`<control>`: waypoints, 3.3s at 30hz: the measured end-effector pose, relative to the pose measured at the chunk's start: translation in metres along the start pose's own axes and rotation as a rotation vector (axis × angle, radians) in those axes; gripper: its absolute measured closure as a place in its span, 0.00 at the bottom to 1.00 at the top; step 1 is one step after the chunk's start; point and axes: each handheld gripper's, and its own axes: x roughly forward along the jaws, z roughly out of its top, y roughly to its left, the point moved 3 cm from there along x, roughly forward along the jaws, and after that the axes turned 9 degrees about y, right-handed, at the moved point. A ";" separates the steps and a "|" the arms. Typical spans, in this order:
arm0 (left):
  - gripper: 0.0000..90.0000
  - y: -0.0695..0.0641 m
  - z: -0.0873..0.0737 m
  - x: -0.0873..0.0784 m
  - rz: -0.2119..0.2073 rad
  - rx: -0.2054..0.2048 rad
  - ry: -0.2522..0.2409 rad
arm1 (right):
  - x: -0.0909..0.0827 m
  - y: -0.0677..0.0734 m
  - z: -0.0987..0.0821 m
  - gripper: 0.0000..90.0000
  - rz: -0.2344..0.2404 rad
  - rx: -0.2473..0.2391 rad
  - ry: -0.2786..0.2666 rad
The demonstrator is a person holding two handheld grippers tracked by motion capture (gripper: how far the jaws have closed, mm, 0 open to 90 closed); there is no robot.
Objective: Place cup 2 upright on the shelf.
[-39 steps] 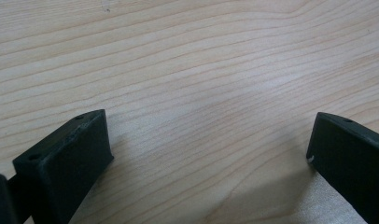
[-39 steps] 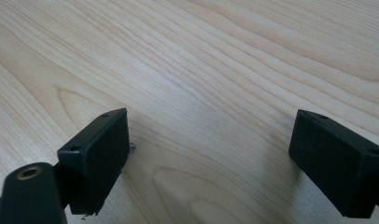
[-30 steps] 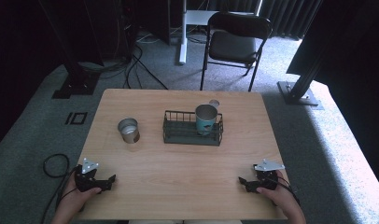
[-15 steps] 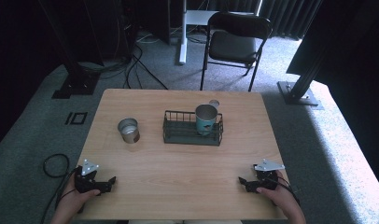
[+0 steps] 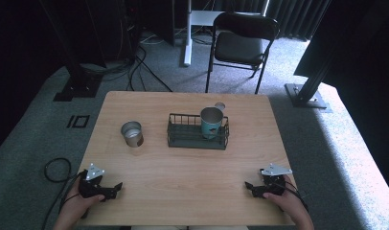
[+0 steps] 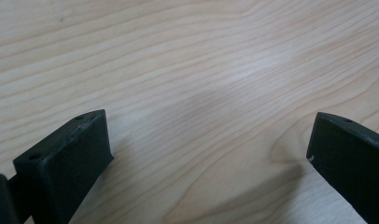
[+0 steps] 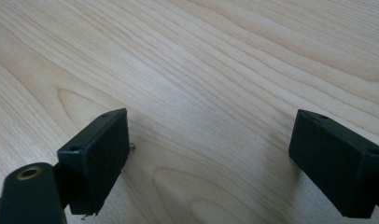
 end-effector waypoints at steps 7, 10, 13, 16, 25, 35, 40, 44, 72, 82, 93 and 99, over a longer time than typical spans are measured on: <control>0.00 -0.003 0.009 0.003 -0.013 0.005 -0.029 | 0.000 0.000 0.000 0.13 0.000 0.000 0.000; 0.00 -0.004 0.013 0.002 -0.024 0.002 -0.054 | 0.000 0.000 0.000 0.13 0.000 0.000 0.000; 0.00 -0.005 0.017 0.000 -0.026 0.002 -0.076 | 0.000 0.000 0.000 0.13 0.000 0.000 0.000; 0.00 -0.006 0.022 -0.002 -0.024 -0.003 -0.102 | 0.000 0.000 0.000 0.13 0.000 0.000 0.000; 0.00 -0.005 0.036 -0.005 -0.028 0.003 -0.126 | 0.000 0.000 0.000 0.13 0.000 0.000 0.000; 0.00 -0.001 0.054 -0.005 -0.022 -0.021 -0.184 | 0.000 0.000 0.000 0.13 0.000 0.000 0.000; 0.00 -0.001 0.064 -0.004 -0.024 -0.030 -0.196 | 0.000 0.000 0.000 0.13 0.000 0.001 0.000; 0.00 0.001 0.072 -0.002 -0.022 -0.035 -0.211 | 0.000 0.000 0.000 0.13 0.000 0.000 0.001; 0.00 0.019 0.123 0.020 0.003 -0.075 -0.272 | 0.000 0.000 0.000 0.13 0.001 0.001 0.001; 0.00 0.024 0.136 0.030 0.013 -0.088 -0.276 | 0.000 0.000 0.000 0.13 0.001 0.001 0.001; 0.00 0.017 0.157 0.040 0.005 -0.080 -0.280 | 0.000 0.000 0.000 0.13 0.001 0.001 0.001; 0.00 0.016 0.163 0.048 0.017 -0.084 -0.274 | 0.000 0.000 0.000 0.13 0.001 0.001 0.001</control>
